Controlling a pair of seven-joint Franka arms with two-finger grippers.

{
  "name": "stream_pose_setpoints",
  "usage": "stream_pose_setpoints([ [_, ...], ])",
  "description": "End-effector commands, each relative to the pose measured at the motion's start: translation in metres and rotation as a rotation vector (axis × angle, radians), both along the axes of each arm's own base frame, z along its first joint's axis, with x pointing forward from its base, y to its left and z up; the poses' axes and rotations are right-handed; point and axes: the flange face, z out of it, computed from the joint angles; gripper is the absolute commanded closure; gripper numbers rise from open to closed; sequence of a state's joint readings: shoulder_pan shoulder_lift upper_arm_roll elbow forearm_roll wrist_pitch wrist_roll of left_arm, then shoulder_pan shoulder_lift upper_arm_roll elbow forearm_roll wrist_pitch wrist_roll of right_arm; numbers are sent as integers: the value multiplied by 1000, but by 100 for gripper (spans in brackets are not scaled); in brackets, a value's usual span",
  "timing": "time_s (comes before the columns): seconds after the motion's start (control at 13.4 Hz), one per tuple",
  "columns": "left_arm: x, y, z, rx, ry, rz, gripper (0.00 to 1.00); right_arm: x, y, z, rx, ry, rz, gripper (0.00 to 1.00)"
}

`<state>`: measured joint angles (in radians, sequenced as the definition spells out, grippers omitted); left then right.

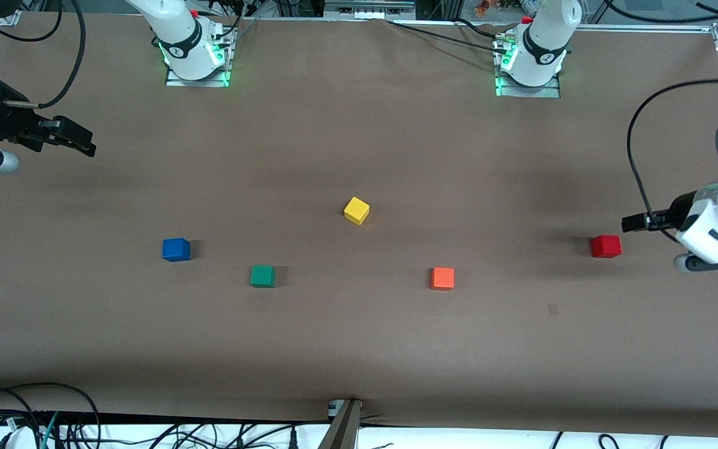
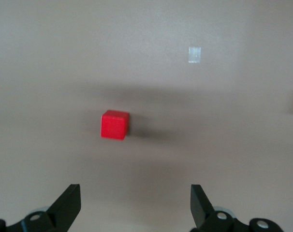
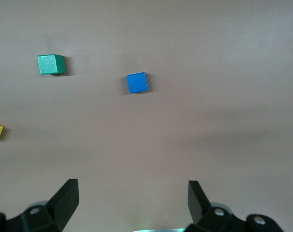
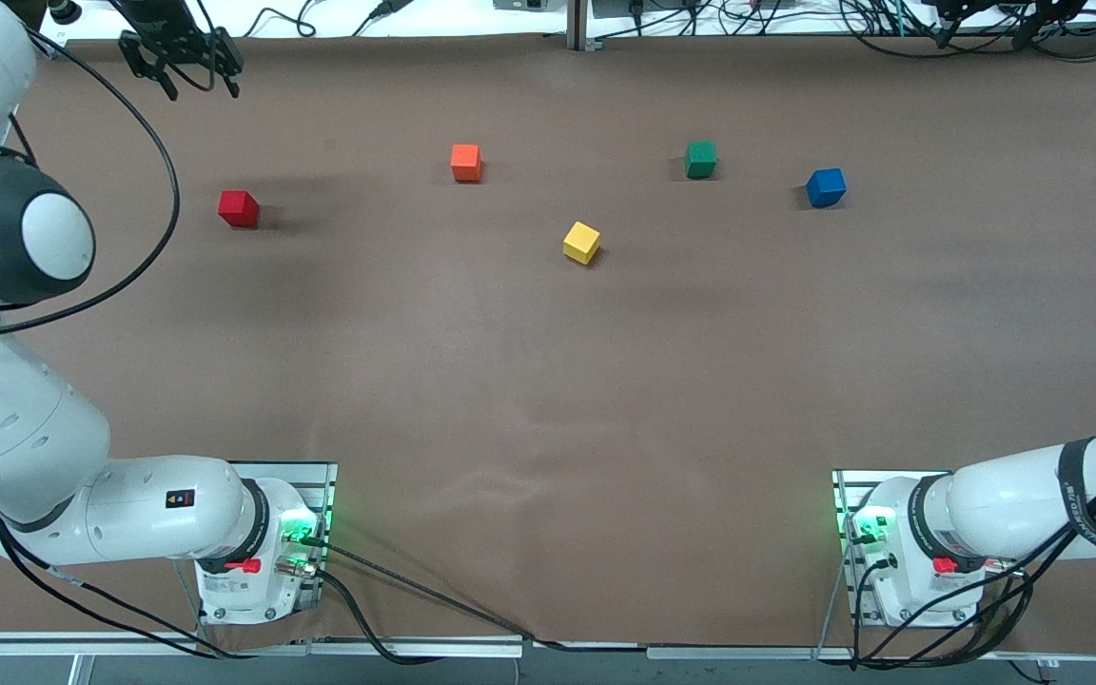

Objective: Pass red block to right arm, stack on blue
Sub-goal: 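Lower the left gripper over the red cube and close on it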

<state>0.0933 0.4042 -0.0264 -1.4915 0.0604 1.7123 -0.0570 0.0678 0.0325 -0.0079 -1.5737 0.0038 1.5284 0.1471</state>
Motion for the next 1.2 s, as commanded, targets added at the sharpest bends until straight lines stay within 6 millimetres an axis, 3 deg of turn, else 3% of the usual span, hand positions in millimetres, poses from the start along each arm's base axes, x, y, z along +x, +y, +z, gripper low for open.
stream_pose_setpoints([
  [0.0, 14, 16, -40, 6, -9, -22, 0, -4, -1, 4, 13, -11, 4, 0],
  [0.22, 4, 25, -94, -7, -51, -83, 0, -4, 0, 4, 13, -11, 5, 0],
  [0.45, -20, 61, -145, -17, -81, -180, 0, -5, 0, 5, 13, -11, 5, 0],
  [0.75, -43, 64, -186, -28, -80, -205, 0, -4, 0, 5, 13, -13, 5, 0],
  [1.12, -51, 65, -212, -32, -66, -208, 0, -5, 0, 5, 13, -8, 2, 0],
])
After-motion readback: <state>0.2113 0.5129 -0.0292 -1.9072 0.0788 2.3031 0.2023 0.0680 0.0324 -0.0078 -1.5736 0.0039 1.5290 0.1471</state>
